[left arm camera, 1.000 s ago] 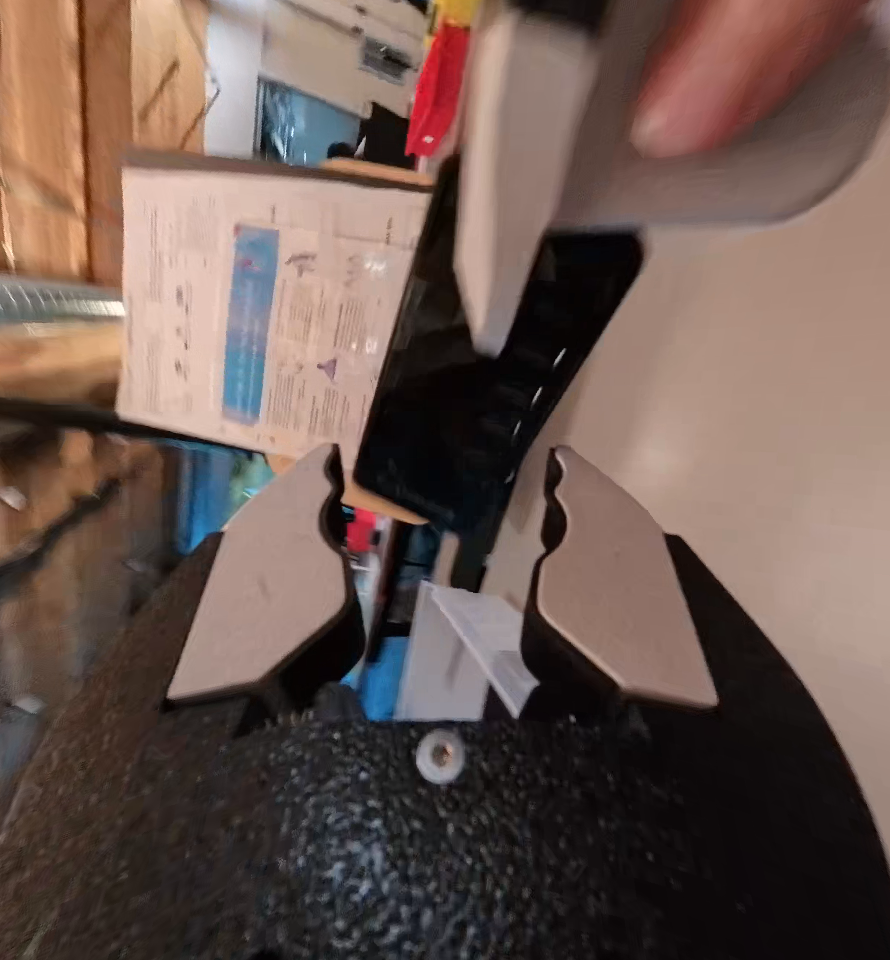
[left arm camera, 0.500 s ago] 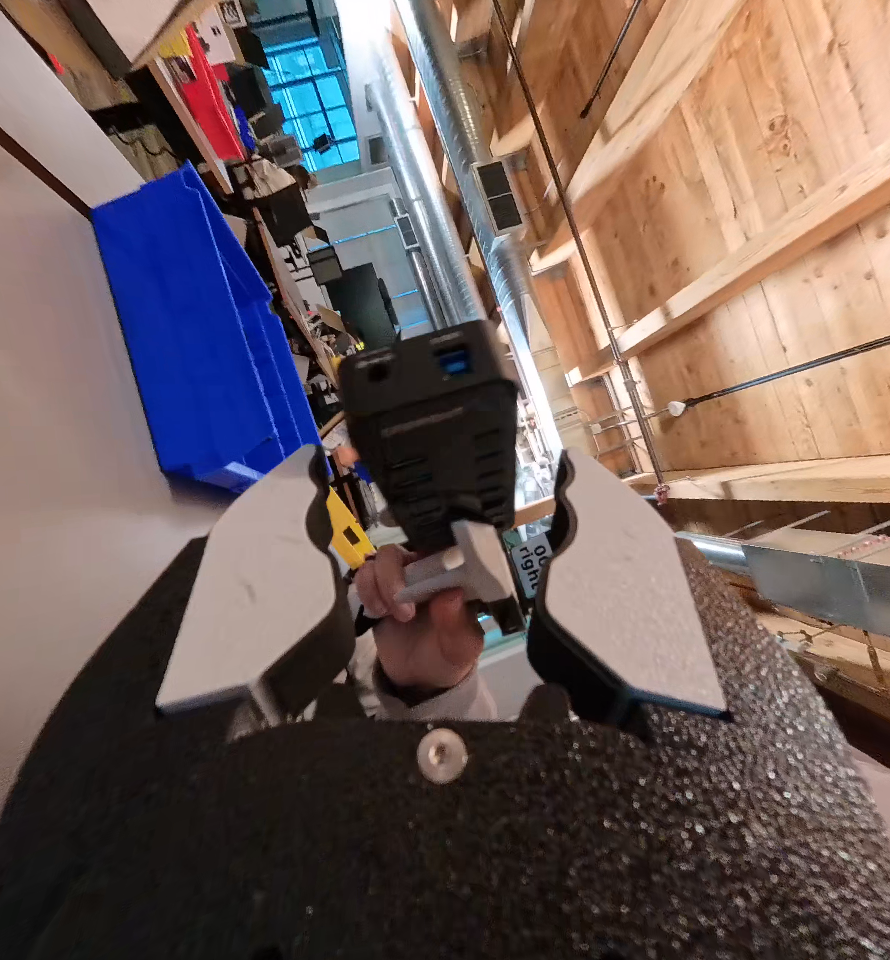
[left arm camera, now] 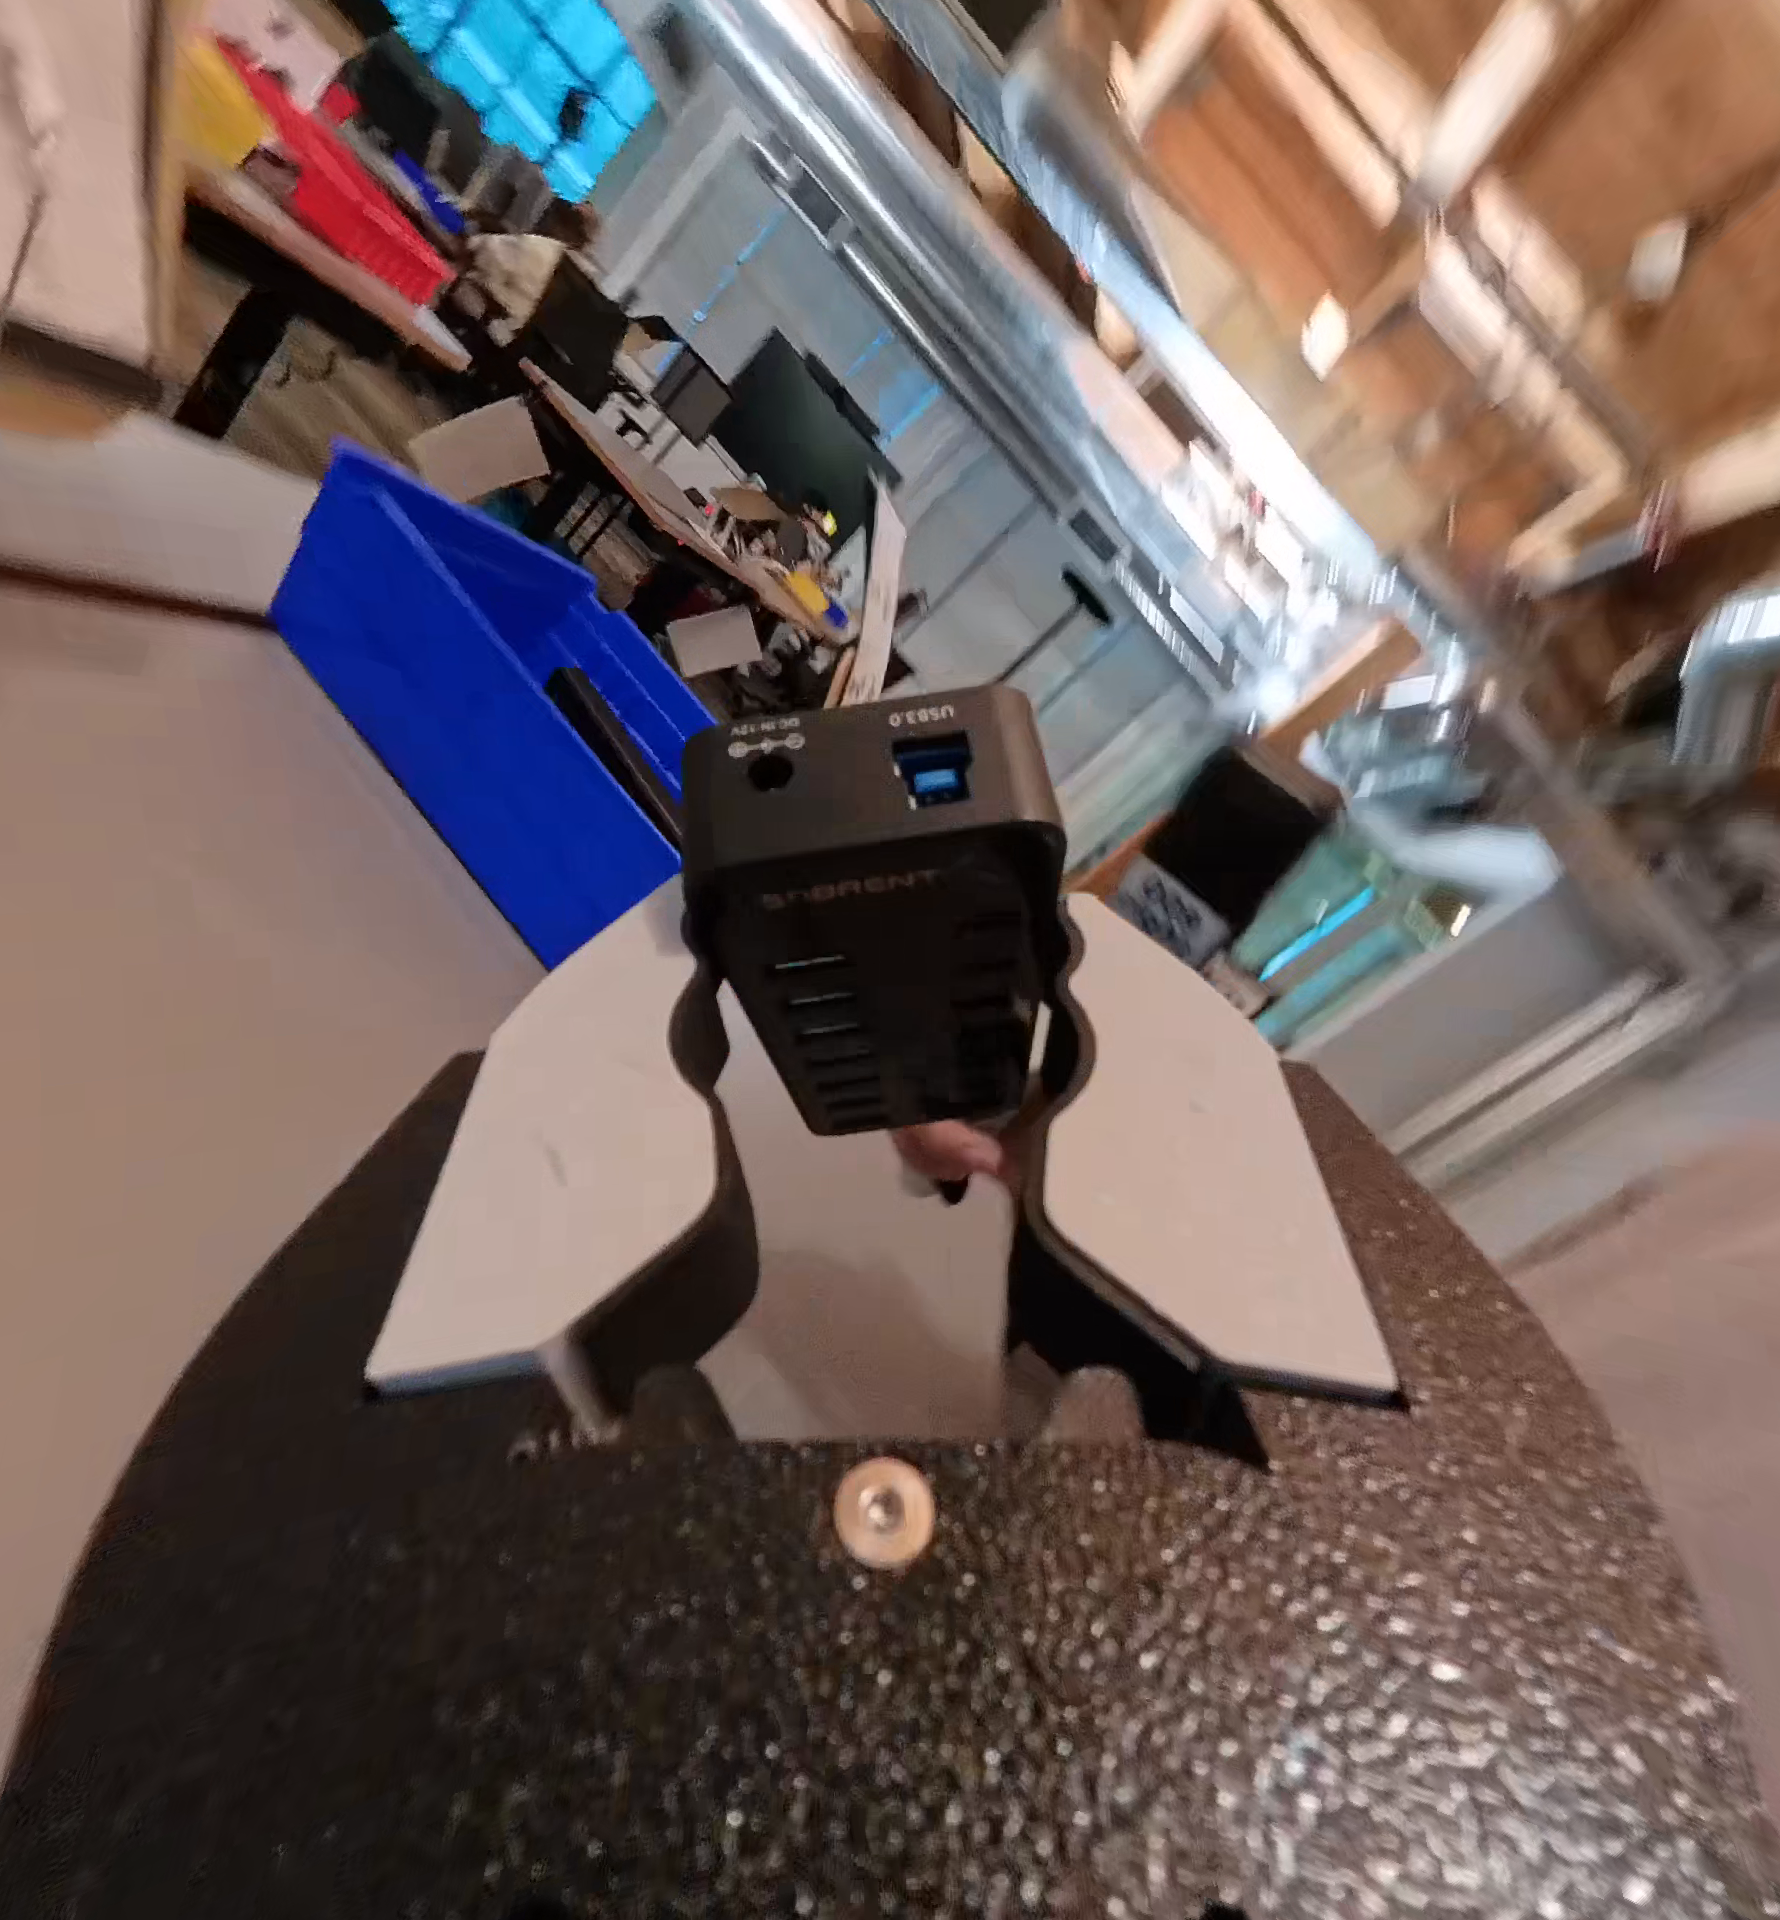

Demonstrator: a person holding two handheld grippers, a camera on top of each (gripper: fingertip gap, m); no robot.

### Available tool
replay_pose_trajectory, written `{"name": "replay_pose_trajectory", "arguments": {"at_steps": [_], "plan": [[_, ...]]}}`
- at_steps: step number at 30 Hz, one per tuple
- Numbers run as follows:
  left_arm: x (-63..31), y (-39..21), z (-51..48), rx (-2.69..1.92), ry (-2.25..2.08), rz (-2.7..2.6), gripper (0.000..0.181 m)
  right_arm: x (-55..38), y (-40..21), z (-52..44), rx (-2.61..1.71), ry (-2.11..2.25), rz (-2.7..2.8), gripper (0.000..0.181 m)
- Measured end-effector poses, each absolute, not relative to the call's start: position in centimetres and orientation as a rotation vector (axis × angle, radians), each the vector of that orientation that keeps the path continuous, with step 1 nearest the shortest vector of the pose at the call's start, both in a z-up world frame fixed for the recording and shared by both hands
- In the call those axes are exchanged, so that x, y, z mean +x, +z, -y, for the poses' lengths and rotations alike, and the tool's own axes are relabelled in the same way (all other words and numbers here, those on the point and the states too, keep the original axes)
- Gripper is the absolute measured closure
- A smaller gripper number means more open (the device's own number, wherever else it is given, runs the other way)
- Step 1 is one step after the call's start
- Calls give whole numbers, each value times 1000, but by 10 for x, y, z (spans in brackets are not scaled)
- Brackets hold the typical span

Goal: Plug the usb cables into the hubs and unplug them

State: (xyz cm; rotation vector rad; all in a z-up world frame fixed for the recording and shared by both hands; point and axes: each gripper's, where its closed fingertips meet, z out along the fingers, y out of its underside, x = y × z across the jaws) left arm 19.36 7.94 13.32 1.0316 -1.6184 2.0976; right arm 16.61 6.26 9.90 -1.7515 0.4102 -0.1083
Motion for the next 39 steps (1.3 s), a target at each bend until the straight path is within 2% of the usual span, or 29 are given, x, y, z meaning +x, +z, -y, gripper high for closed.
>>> {"name": "replay_pose_trajectory", "arguments": {"at_steps": [1, 4, 8, 12, 17, 20, 22, 26, 29, 33, 35, 36, 39], "plan": [[188, 139, -79, 913, 2120, 1719, 123, 162, 99, -63, -1739, 2, -423, 95], [168, 150, -72, 556, 2130, 1935, 123, 153, 96, -69, -1713, 260, -448, 77], [151, 145, -59, 251, 2066, 2168, 123, 124, 93, -90, -1733, 510, -328, 79], [145, 130, -50, 177, 1958, 2286, 123, 124, 94, -105, -1737, 411, -283, 73], [138, 121, -44, 157, 1903, 2292, 123, 123, 90, -110, -1757, 367, -256, 84], [138, 118, -43, 161, 1877, 2313, 123, 125, 90, -106, -1748, 340, -241, 100], [138, 114, -43, 161, 1849, 2348, 123, 126, 85, -104, -1781, 330, -240, 103], [141, 113, -43, 208, 1813, 2448, 122, 130, 84, -101, -1787, 269, -239, 104], [151, 123, -46, 317, 1870, 2479, 106, 140, 84, -96, -1789, 168, -256, 104], [154, 133, -51, 269, 1853, 2624, 102, 138, 84, -98, -1796, 180, -248, 105], [149, 129, -51, 189, 1755, 2717, 110, 136, 84, -101, -1789, 183, -237, 105], [147, 128, -50, 161, 1720, 2744, 122, 135, 84, -103, -1793, 185, -233, 105], [148, 131, -48, 171, 1713, 2753, 122, 136, 85, -102, -1785, 174, -225, 105]]}}
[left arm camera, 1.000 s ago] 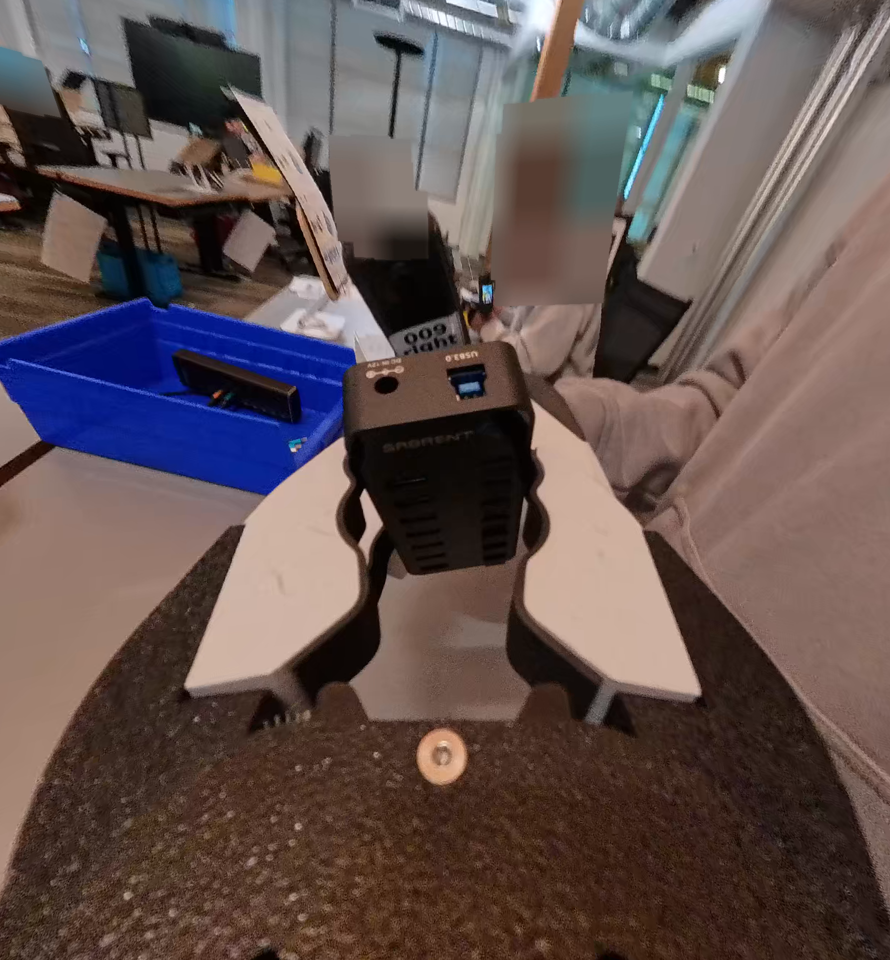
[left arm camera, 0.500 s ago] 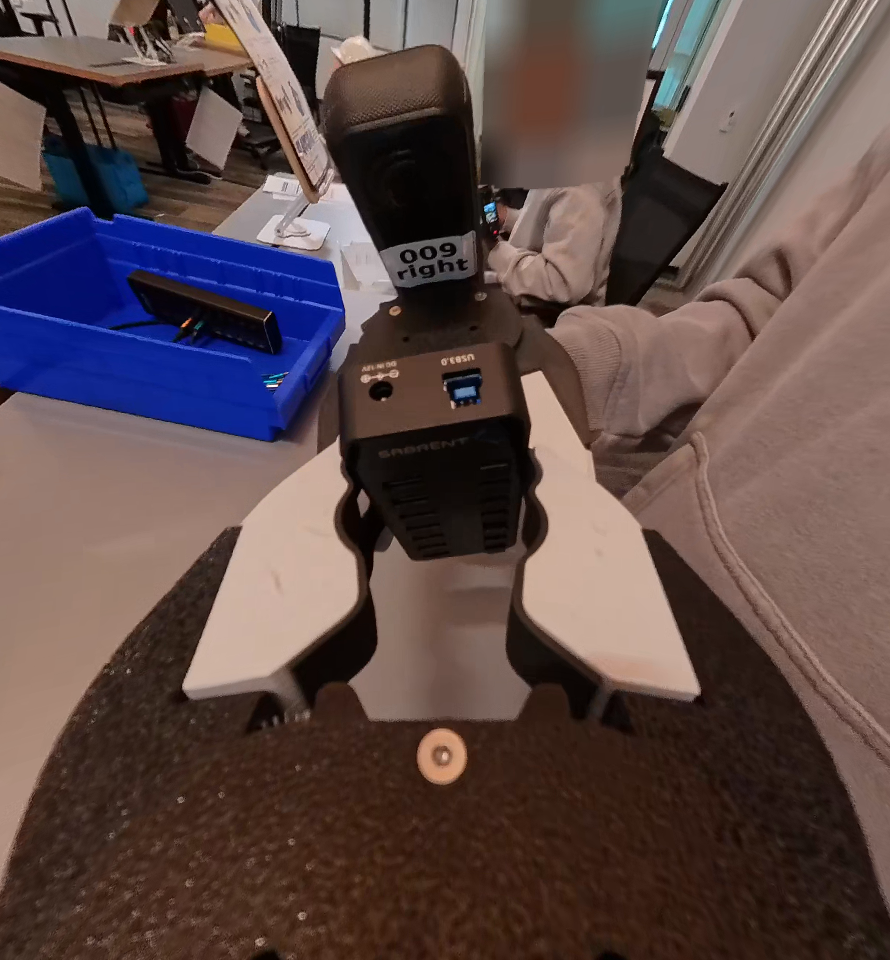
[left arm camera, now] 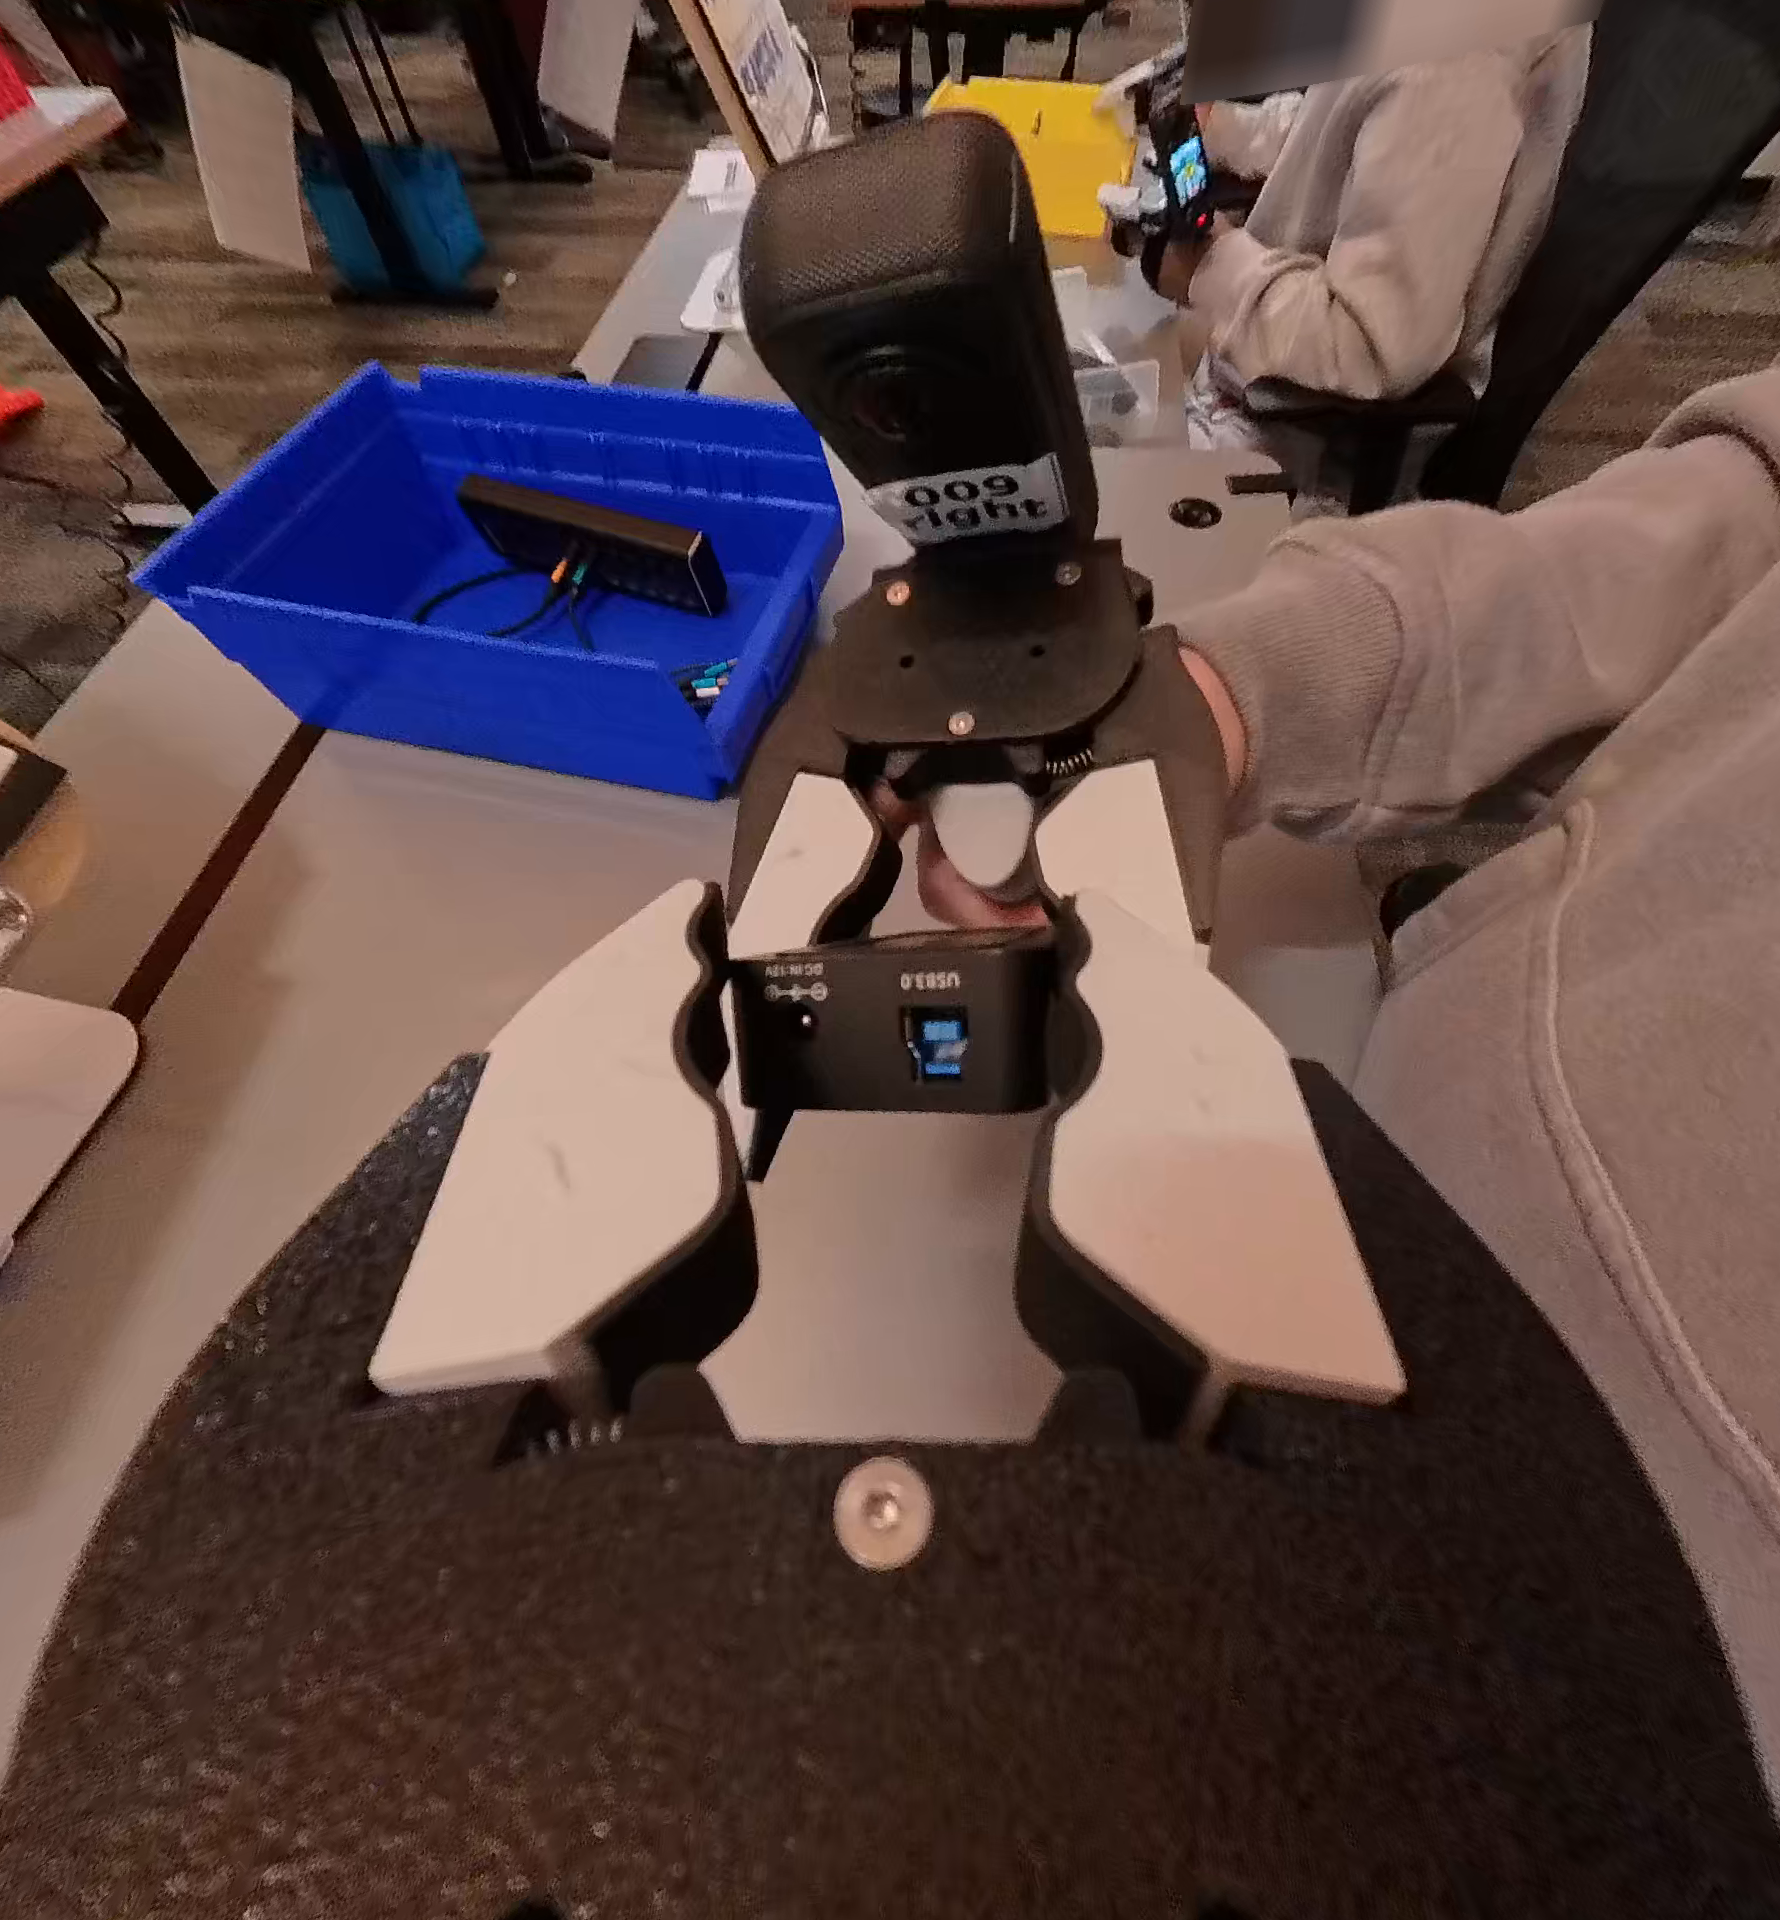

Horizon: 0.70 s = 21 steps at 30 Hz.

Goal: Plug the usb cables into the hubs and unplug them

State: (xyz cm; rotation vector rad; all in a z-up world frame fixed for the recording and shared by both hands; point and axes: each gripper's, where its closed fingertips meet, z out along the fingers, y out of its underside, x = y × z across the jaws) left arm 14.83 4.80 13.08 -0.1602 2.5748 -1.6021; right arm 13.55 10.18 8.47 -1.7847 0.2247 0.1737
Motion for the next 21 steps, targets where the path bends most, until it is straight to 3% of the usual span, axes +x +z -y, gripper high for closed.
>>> {"name": "replay_pose_trajectory", "arguments": {"at_steps": [4, 6, 10, 11, 21], "plan": [[149, 142, -45, -174, -1713, -2488, 121, 142, 108, -94, -1646, 149, -228, 106], [148, 137, -48, -206, -1708, -2543, 111, 148, 108, -87, -1662, 112, -248, 106], [149, 129, -51, -257, -1734, -2568, 115, 148, 107, -81, -1663, 114, -251, 106], [147, 128, -51, -242, -1733, -2578, 124, 146, 106, -82, -1664, 116, -241, 106], [138, 125, -48, -51, -1463, -2678, 125, 131, 89, -91, -1787, 134, -169, 102]]}}
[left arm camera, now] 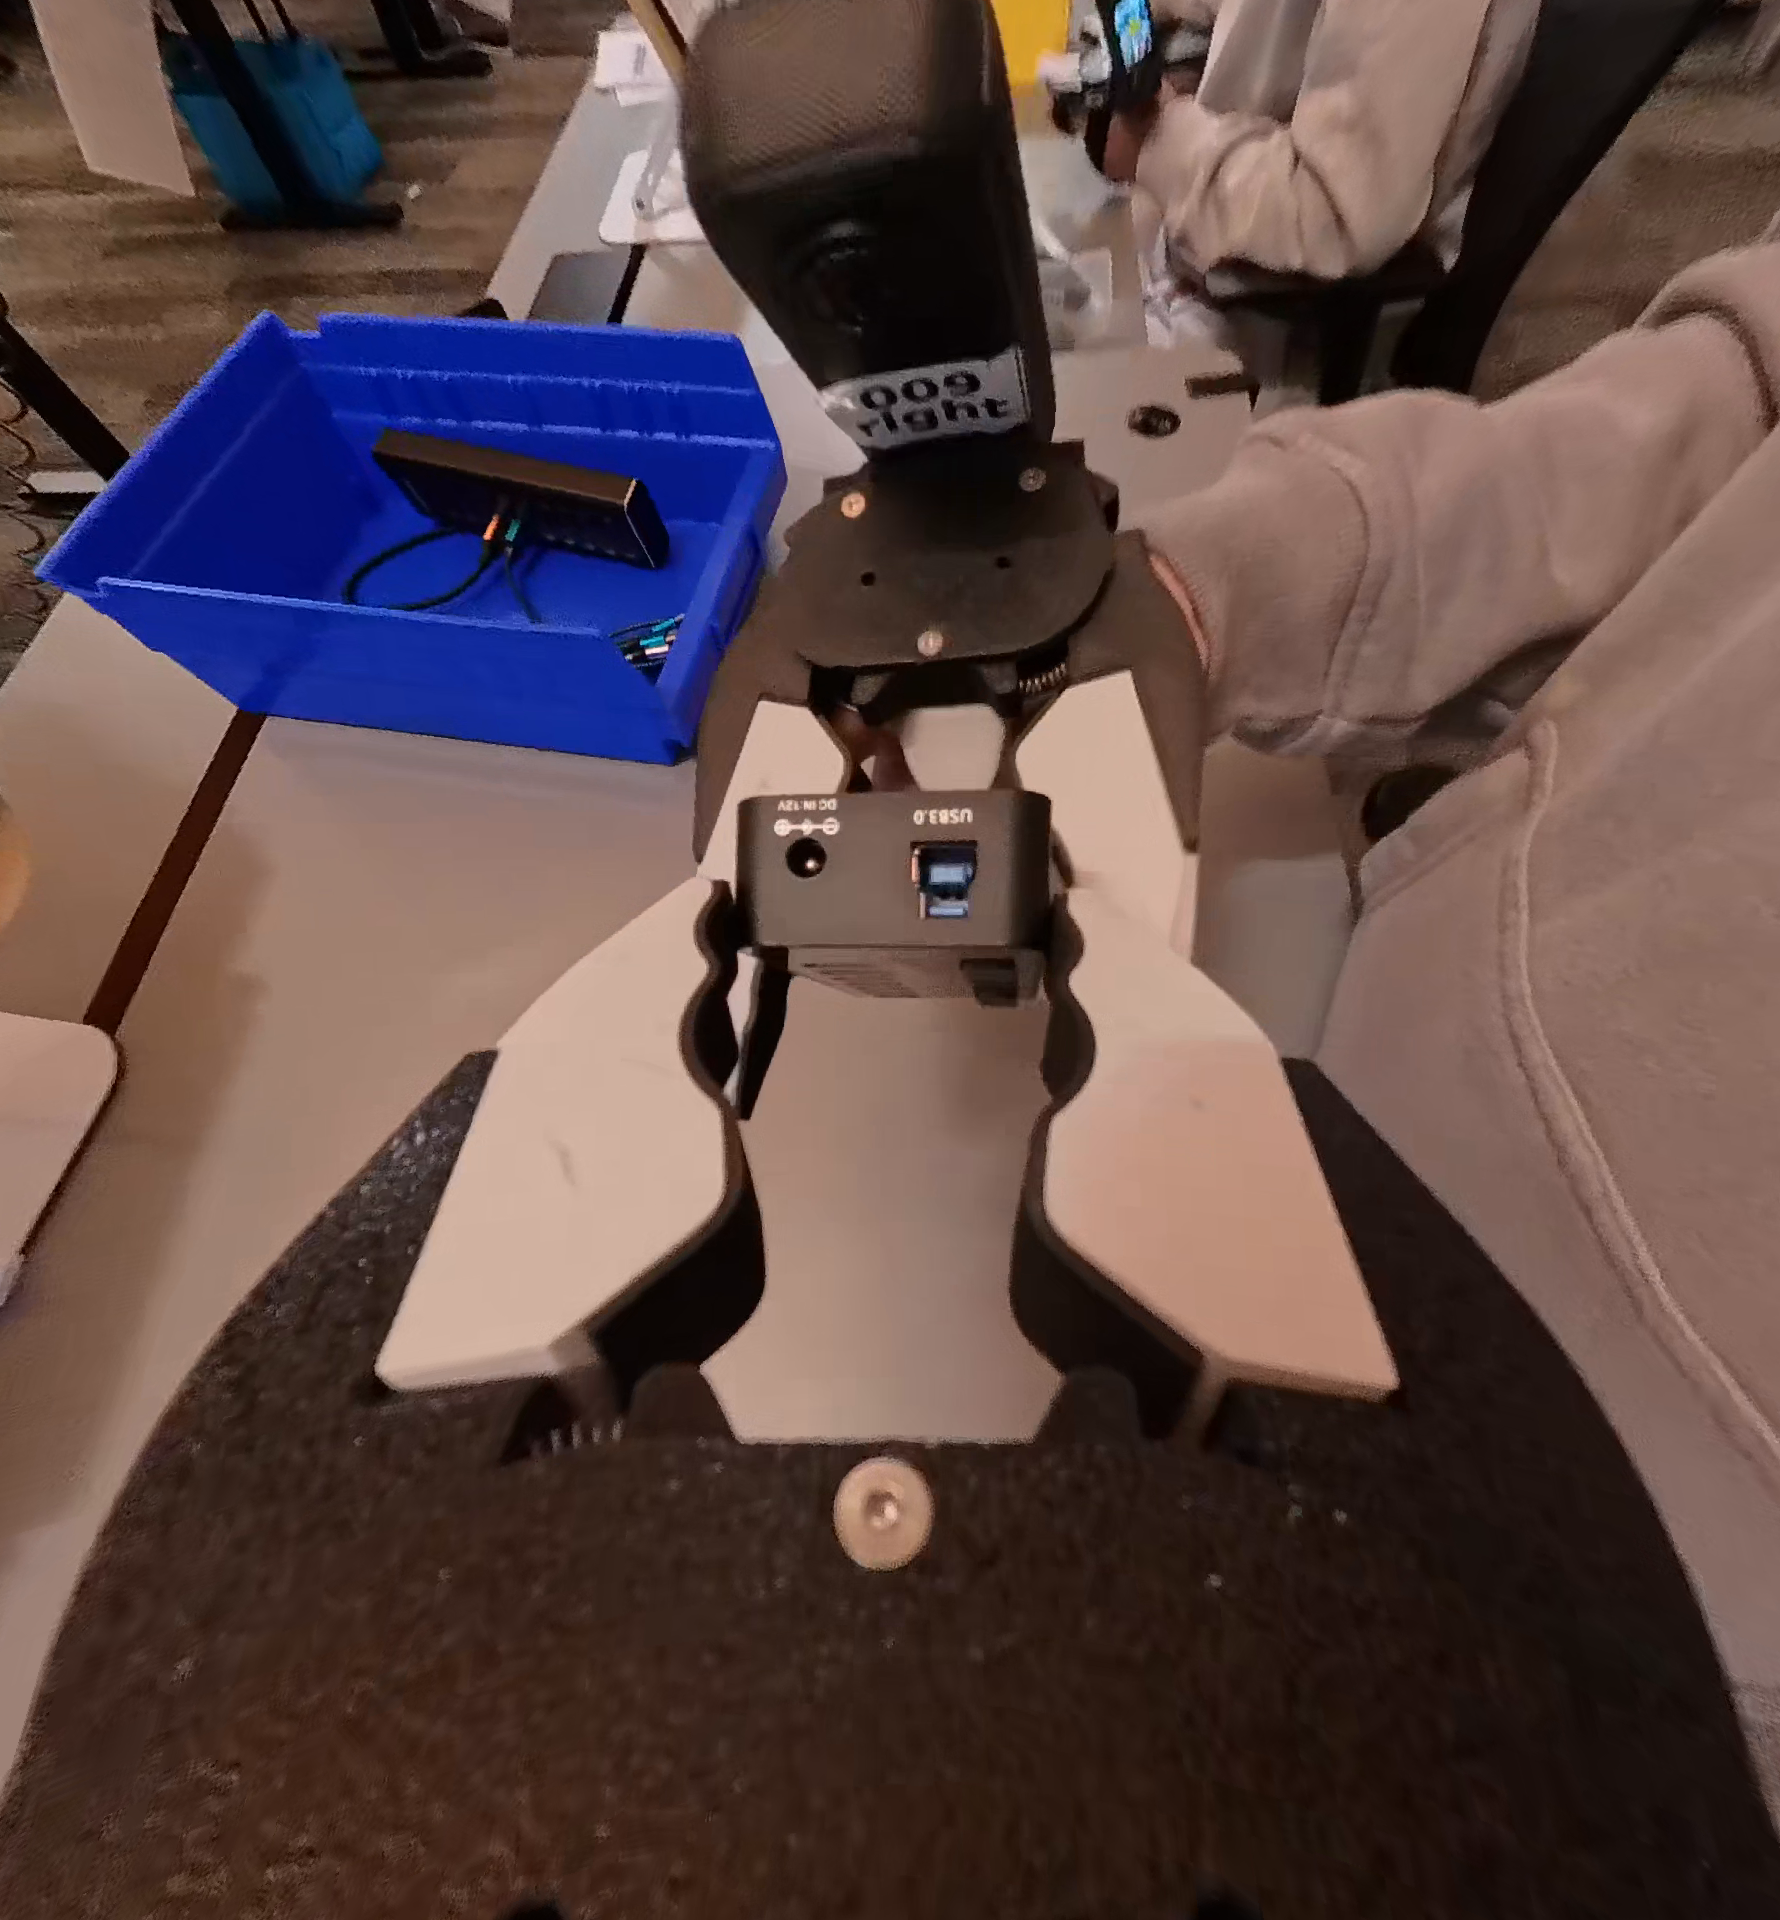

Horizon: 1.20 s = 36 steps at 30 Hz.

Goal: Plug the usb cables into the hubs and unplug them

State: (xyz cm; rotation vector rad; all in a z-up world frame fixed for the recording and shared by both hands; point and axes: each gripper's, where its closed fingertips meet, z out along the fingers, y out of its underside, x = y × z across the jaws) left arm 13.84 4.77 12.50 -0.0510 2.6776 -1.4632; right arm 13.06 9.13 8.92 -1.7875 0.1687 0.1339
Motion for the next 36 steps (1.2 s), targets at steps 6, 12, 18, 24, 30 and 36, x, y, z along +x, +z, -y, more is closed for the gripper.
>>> {"name": "replay_pose_trajectory", "arguments": {"at_steps": [6, 12, 18, 24, 30, 36], "plan": [[140, 119, -42, -12, -1375, -2719, 125, 131, 98, -98, -1744, 145, -159, 88], [138, 118, -41, 35, -1322, -2727, 125, 132, 91, -99, -1747, 142, -192, 92], [137, 122, -40, 57, -1369, -2723, 126, 131, 91, -99, -1756, 105, -136, 102], [137, 125, -41, 39, -1394, -2714, 126, 132, 94, -100, -1720, 120, -164, 102], [136, 133, -41, 78, -1429, -2675, 125, 132, 100, -102, -1662, 130, -167, 102], [128, 136, -41, 132, -1519, -2683, 125, 122, 96, -102, -1724, 106, -71, 109]]}}
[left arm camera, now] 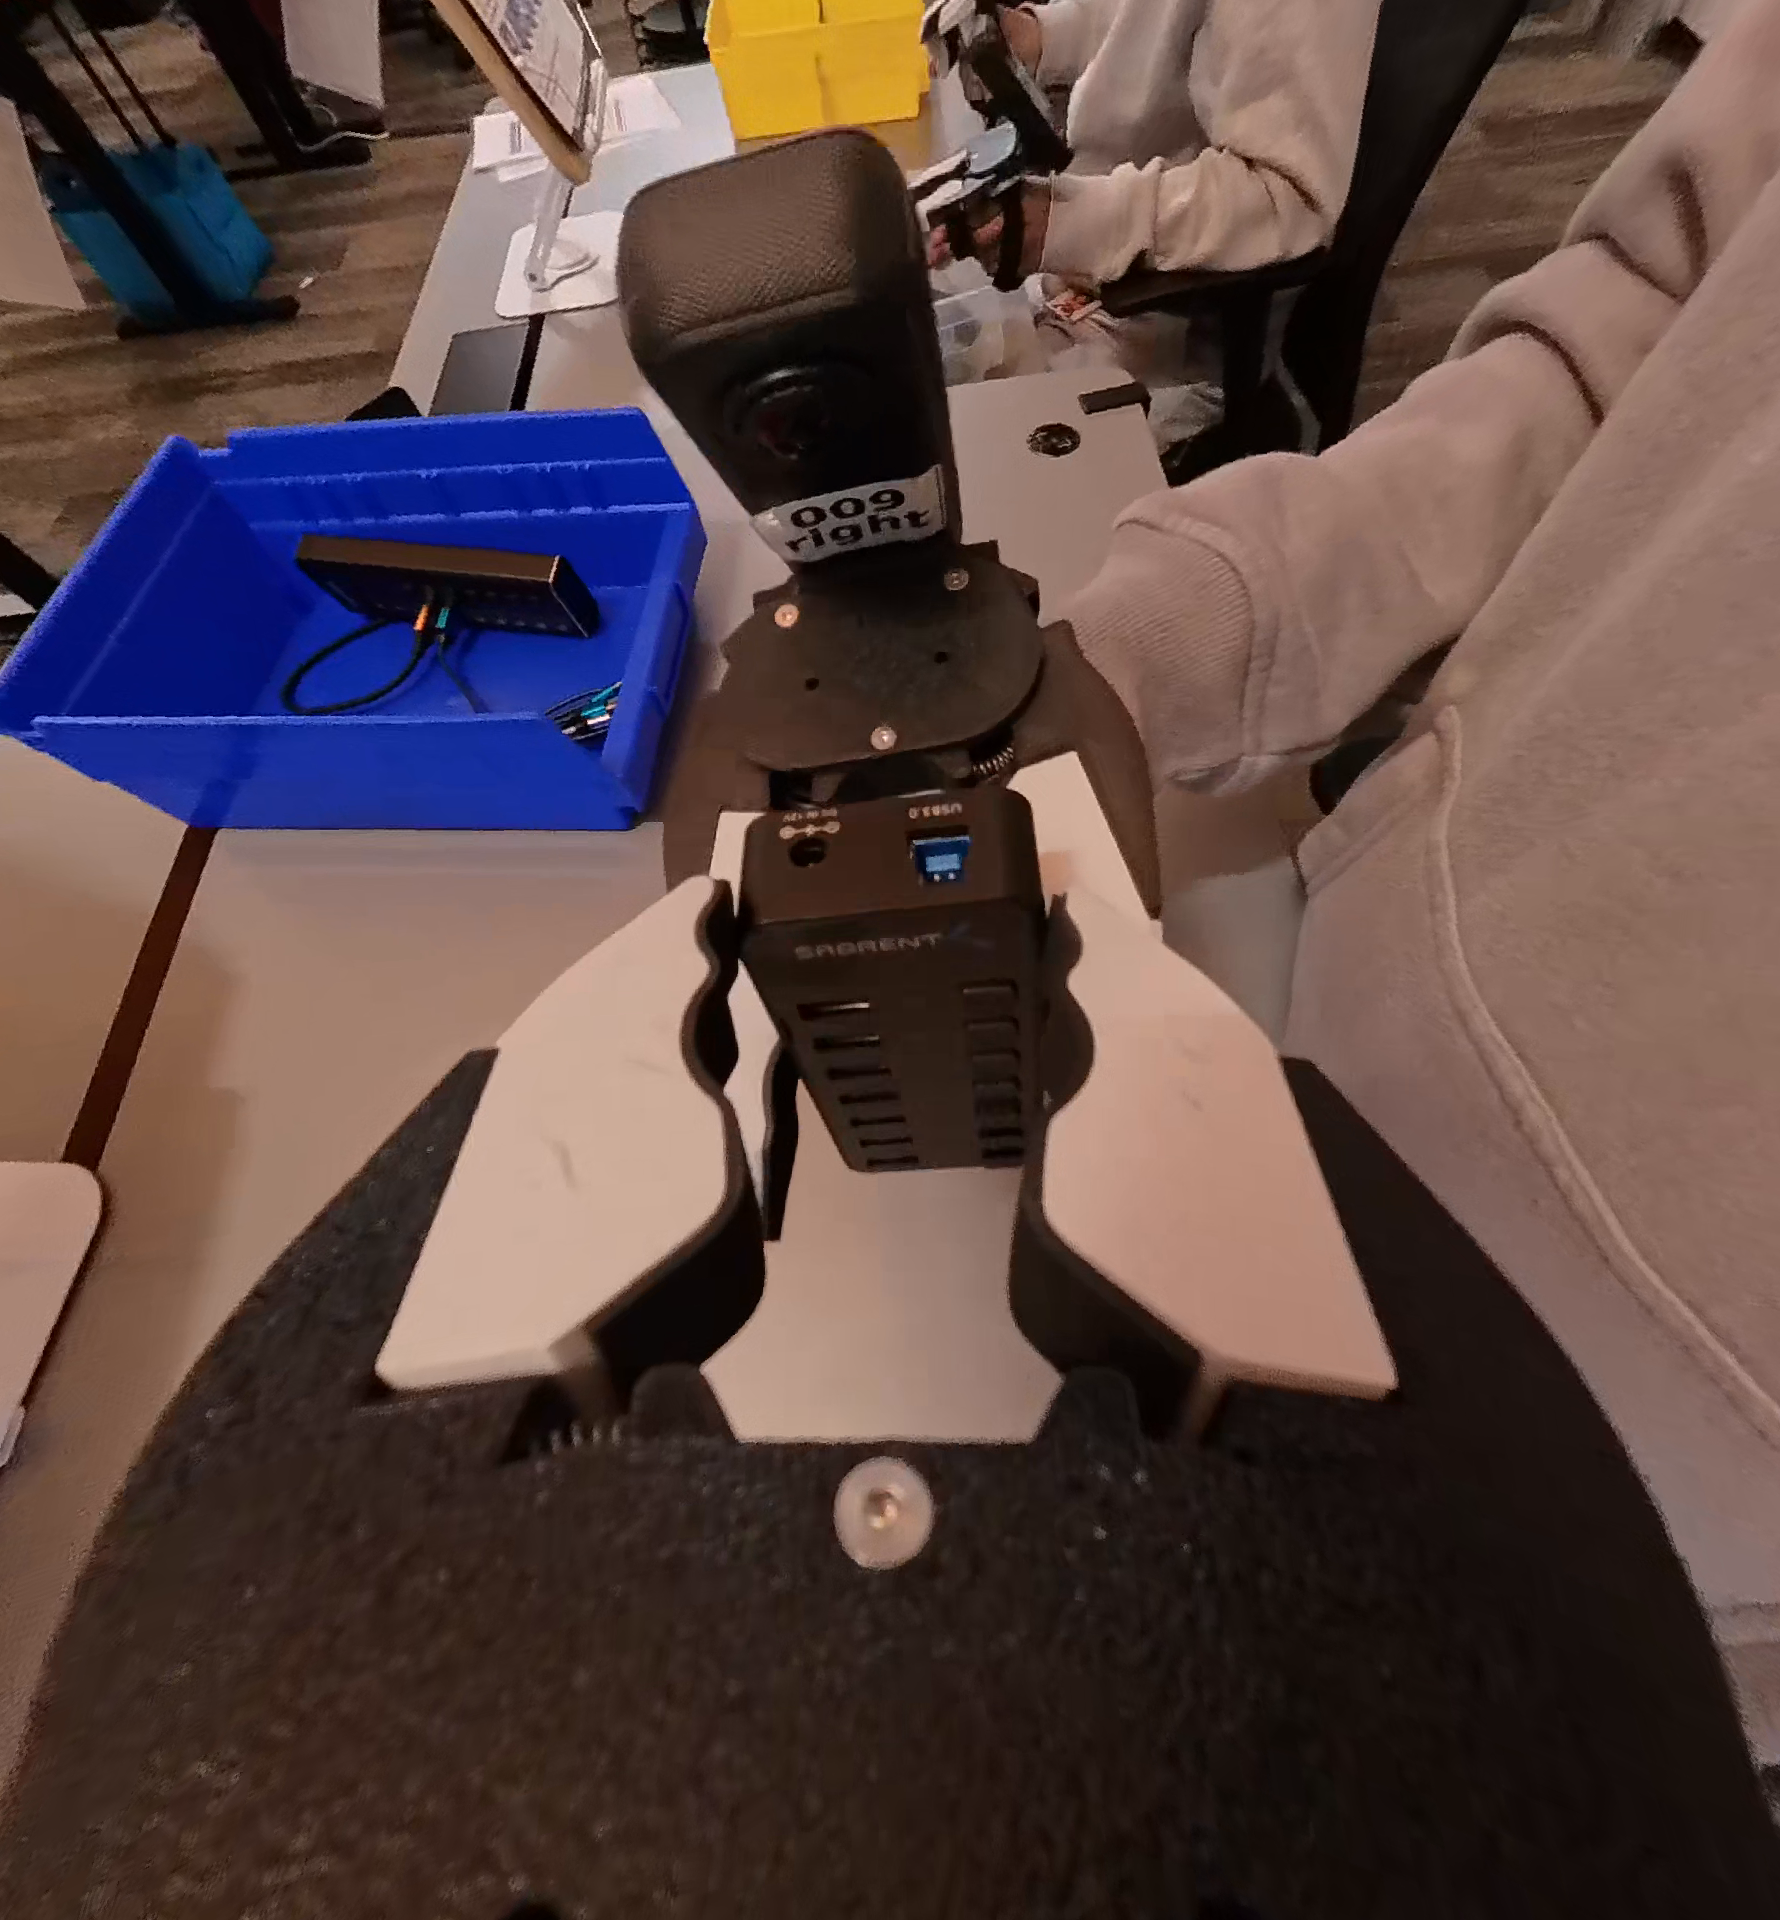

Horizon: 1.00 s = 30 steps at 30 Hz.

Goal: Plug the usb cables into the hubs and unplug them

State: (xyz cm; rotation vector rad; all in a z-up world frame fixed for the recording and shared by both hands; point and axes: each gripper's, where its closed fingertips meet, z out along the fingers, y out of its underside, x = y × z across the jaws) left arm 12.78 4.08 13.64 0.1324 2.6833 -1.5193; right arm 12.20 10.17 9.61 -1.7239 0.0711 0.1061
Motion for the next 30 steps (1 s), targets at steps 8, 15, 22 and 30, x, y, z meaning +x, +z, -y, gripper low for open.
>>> {"name": "replay_pose_trajectory", "arguments": {"at_steps": [8, 15, 22, 30], "plan": [[138, 133, -44, 16, -1450, -2670, 127, 131, 91, -96, -1727, 121, -156, 109], [152, 157, -72, -213, -1556, -2517, 120, 148, 92, -75, -1691, 93, -261, 108], [230, 155, -261, -887, -1040, -2198, 130, 162, 88, -39, -1739, -21, -358, 110], [219, 20, -364, -1198, -577, -2584, 131, 169, 87, -26, -1722, -28, -395, 109]]}}
